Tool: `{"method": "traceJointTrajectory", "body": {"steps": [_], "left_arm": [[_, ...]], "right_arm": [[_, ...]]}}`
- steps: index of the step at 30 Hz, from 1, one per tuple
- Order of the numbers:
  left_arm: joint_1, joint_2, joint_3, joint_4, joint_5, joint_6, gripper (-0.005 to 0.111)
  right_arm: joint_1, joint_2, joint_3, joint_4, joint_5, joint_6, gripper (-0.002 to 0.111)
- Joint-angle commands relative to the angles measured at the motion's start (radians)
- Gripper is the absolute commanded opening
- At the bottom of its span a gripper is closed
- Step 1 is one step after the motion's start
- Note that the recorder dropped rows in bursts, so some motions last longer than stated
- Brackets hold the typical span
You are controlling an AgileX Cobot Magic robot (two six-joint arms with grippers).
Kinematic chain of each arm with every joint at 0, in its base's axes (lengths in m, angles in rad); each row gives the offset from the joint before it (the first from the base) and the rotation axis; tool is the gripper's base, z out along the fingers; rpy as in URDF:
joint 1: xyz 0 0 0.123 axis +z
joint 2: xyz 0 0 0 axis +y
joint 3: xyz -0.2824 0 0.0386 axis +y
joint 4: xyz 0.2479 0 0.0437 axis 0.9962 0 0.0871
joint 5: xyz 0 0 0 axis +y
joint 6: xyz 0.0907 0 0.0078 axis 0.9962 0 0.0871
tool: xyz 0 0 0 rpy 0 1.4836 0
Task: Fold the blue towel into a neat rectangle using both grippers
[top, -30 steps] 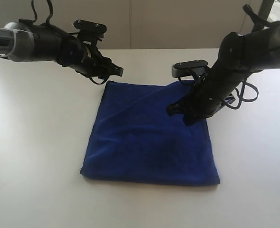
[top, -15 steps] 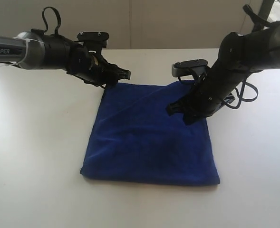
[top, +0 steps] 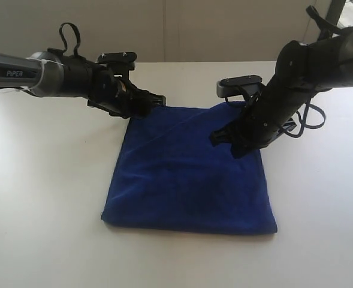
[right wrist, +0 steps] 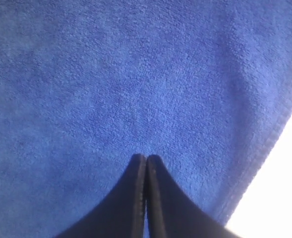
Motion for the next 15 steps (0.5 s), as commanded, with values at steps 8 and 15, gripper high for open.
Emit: {"method": "traceJointTrajectory", "body": {"steps": [8,15], "left_arm": [[-0.001,0.027,-0.019,-0.006,-0.101,-0.010,0.052],[-0.001,0.043,-0.028,-0.006,-0.097,-0.029,0.052]], "right_arm": [[0.000,-0.014,0.002,-0.003,0.033,0.005,0.000],[0.000,-0.014,0.002,-0.003,0.033,0.005,0.000]]}}
